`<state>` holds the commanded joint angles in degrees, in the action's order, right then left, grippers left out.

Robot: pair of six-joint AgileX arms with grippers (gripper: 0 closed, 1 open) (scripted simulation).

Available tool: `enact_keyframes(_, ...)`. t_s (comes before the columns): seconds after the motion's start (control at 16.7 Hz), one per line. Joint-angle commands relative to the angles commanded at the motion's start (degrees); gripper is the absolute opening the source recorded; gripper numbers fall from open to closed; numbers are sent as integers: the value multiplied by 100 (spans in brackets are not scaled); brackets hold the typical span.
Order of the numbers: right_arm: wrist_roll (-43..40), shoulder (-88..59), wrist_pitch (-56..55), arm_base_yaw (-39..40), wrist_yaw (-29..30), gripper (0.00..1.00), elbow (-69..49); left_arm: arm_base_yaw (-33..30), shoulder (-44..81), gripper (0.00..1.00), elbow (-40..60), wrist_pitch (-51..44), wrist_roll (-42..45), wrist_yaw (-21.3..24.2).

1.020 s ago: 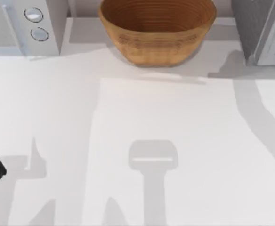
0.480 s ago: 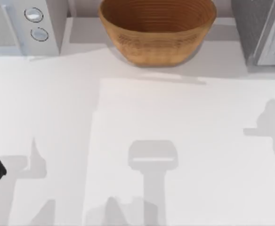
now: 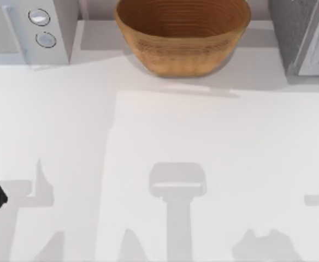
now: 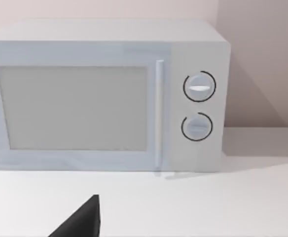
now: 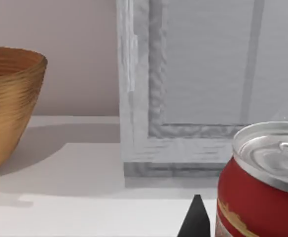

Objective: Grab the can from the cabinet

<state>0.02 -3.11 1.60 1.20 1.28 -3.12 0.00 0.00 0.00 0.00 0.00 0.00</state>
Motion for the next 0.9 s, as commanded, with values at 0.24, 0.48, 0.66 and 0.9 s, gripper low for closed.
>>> enact_keyframes(0.24,-2,311,-160,-120,-128,0,313,0,0,100,0,0,0,0)
enact_keyframes(0.48,7,279,-147,-102,-122,0,321,0,0,100,0,0,0,0)
enact_keyframes(0.66,11,-72,-494,-122,-304,0,101,0,0,100,0,0,0,0)
enact_keyframes(0.9,29,-1385,-1628,-204,-885,0,-510,0,0,100,0,0,0,0)
